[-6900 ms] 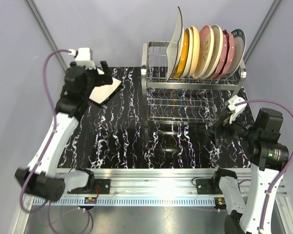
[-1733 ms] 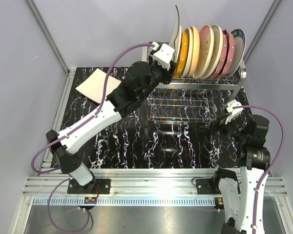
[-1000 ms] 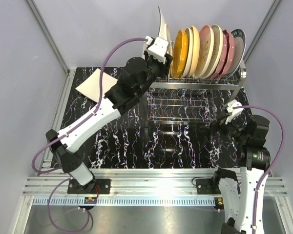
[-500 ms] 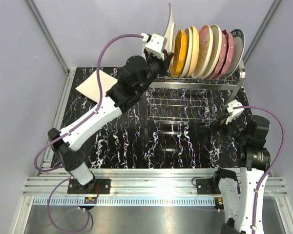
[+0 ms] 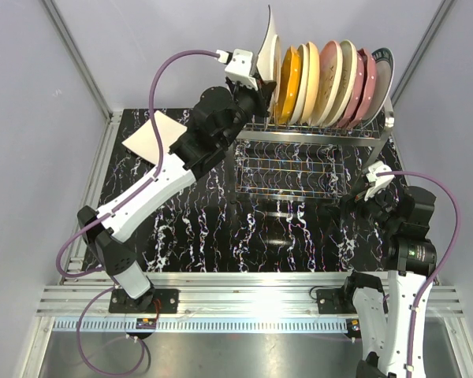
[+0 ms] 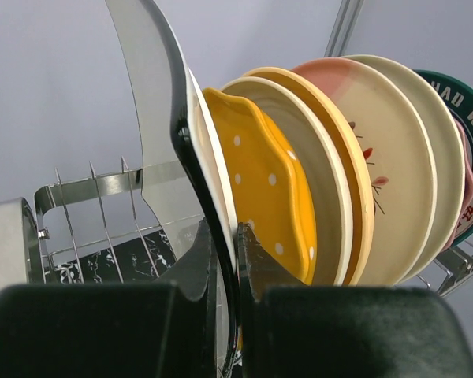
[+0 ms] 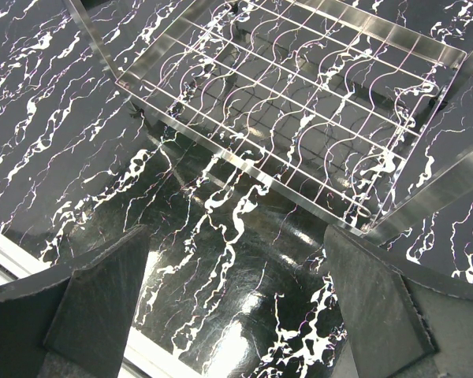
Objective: Unload the plates from the dish rack
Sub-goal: Grab a plate with the left arm
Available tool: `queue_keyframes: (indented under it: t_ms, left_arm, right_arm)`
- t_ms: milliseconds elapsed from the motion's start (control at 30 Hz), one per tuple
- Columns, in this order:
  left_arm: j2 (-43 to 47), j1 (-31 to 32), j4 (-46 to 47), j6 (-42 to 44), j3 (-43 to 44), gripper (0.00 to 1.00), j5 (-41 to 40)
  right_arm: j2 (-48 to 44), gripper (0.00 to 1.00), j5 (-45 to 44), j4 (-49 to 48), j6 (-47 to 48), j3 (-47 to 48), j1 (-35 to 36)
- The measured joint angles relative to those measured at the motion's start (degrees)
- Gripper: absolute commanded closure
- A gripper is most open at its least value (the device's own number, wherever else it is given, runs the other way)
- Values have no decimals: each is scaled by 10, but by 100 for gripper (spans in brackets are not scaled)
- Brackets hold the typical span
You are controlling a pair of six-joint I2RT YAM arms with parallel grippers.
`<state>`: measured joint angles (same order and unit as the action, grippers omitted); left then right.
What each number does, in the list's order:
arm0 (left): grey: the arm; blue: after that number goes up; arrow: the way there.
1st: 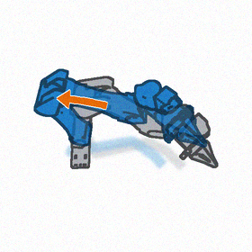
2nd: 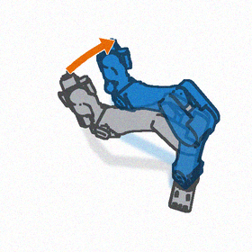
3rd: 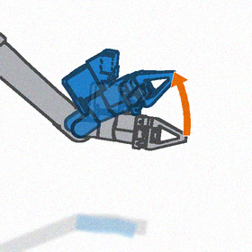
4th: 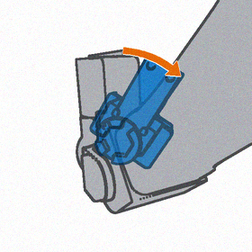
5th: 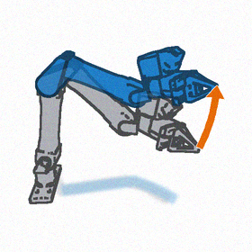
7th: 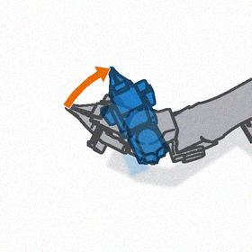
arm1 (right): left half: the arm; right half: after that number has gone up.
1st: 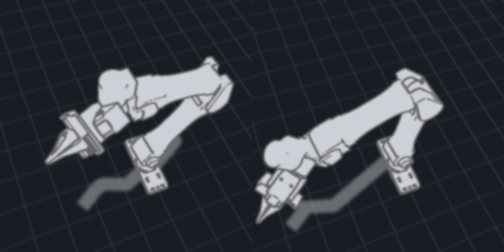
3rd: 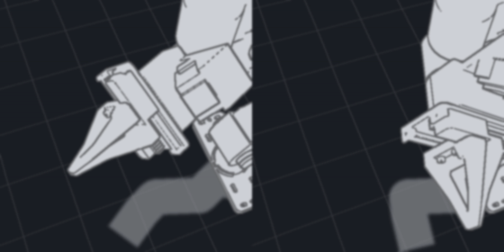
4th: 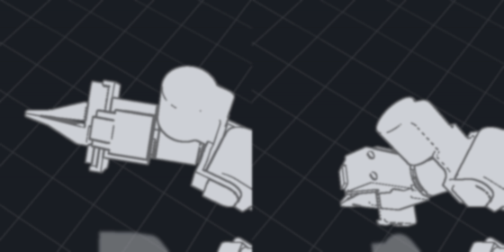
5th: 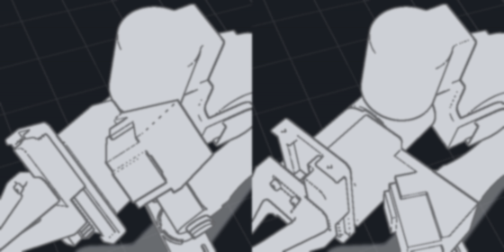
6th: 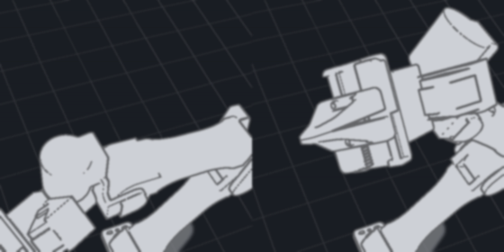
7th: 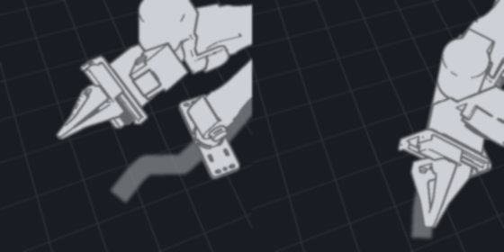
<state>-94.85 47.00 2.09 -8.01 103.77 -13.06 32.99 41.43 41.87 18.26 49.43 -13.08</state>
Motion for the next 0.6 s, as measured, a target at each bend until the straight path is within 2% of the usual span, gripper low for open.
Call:
queue_keyframes:
  t_ms: [267,600]
  left_arm:
    - [3,-9,7,-46,-3,100,-1]
    - [7,-11,11,-62,-9,100,-6]
  right_arm:
    - [0,0,0,0,0,0,0]
    - [0,0,0,0,0,0,-1]
